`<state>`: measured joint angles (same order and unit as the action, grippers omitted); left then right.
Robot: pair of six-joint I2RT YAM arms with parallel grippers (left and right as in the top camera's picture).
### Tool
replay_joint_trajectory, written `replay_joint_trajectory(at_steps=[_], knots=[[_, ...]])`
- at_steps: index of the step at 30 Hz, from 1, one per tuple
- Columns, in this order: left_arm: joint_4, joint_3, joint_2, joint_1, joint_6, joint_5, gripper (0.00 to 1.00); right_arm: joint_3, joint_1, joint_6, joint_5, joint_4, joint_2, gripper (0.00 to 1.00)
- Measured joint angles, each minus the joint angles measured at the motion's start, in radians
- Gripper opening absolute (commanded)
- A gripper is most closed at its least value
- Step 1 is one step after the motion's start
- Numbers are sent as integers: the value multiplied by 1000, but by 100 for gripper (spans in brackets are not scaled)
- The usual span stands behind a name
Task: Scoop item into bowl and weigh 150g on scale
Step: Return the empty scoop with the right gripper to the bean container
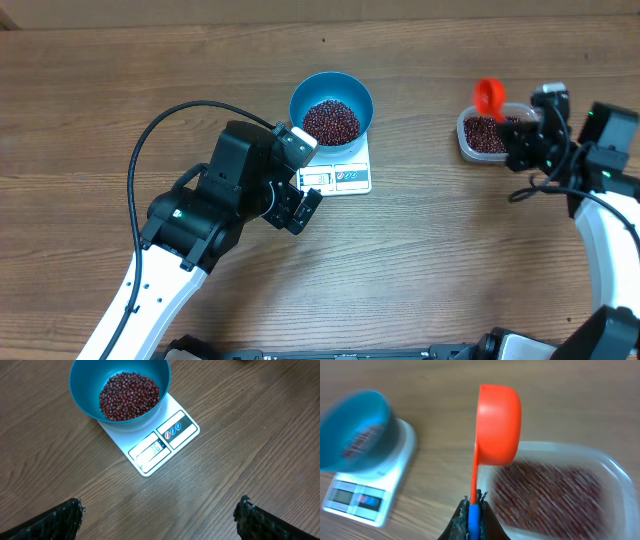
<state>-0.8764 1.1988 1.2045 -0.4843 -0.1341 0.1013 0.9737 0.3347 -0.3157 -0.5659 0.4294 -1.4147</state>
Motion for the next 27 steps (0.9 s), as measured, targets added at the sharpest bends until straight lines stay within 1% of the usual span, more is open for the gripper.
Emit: replay_joint_trajectory(at_steps=[5,6,7,8,13,15,16,18,19,20,22,25,26,27], knots=[[0,0,0,0,0,0,100,0,12,-72,139,139,24,4],[0,0,0,0,0,0,100,0,12,-84,151,151,24,8],[0,0,0,0,0,0,100,-1,12,-99,163,168,24,16],[0,0,0,0,0,0,99,-1,12,-119,177,185,24,21],[0,0,0,0,0,0,100,-1,12,-150,203,191,24,20],[0,0,0,0,0,0,100,-1,12,-156,206,186,24,11],[0,0,0,0,0,0,100,-1,12,-156,208,184,24,10],[0,0,0,0,0,0,100,-1,12,-162,208,183,24,13],[0,0,0,0,0,0,100,-1,12,-160,208,182,24,19],[0,0,0,0,0,0,99,-1,12,-161,209,180,23,21],[0,0,0,0,0,0,100,-1,12,-164,208,172,20,22],[0,0,0,0,0,0,99,-1,12,-161,209,162,7,25],[0,0,0,0,0,0,100,-1,12,-161,209,156,2,24],[0,0,0,0,0,0,99,-1,12,-161,209,147,-4,20]])
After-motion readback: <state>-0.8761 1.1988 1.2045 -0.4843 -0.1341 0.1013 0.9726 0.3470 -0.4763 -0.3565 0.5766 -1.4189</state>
